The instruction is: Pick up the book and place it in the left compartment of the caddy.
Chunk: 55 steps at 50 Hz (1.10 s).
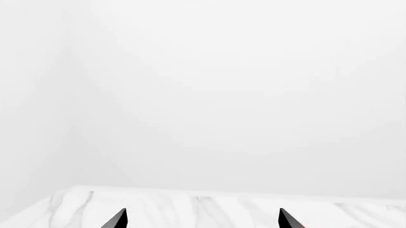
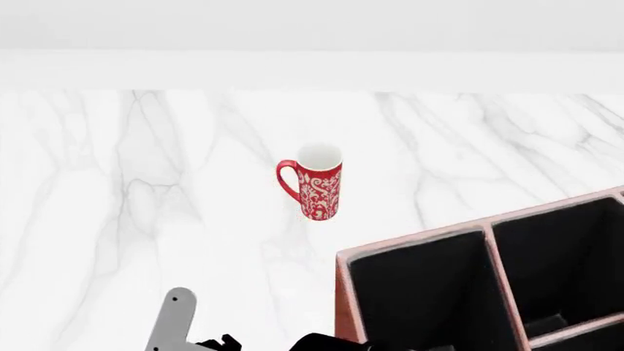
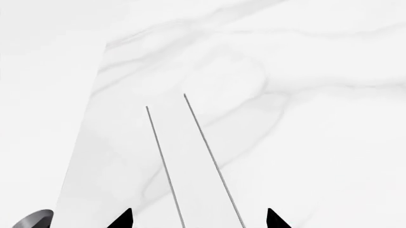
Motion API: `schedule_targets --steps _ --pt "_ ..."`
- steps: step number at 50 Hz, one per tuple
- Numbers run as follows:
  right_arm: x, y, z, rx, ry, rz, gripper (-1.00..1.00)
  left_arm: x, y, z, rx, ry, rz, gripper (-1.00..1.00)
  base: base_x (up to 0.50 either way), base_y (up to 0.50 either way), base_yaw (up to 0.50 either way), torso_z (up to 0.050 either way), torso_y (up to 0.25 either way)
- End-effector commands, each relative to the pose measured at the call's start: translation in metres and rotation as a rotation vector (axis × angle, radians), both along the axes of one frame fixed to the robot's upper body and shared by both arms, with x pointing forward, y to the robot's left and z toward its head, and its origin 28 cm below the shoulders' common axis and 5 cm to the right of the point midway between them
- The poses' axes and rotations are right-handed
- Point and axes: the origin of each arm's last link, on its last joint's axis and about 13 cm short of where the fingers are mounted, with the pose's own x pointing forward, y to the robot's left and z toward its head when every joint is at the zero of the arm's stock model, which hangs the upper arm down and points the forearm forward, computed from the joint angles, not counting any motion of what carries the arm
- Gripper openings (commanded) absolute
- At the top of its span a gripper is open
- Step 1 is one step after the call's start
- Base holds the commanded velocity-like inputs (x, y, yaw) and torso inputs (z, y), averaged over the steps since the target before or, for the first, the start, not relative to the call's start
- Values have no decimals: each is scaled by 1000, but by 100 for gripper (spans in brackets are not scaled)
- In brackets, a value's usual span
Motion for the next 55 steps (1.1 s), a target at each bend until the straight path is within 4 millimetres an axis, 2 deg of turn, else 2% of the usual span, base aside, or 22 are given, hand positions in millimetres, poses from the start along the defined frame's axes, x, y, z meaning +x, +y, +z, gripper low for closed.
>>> schedule_targets --steps 1,54,55 --pt "-3 1 -15 -19 24 9 100 -1 0 1 0 -2 0 100 0 0 0 0 0" --pt "-3 -5 -21 -6 17 -32 100 -2 -1 1 7 -8 -7 100 0 0 0 0 0" --pt "-3 -5 -21 -5 13 -37 -100 -2 -1 1 7 -8 -6 100 0 0 0 0 0"
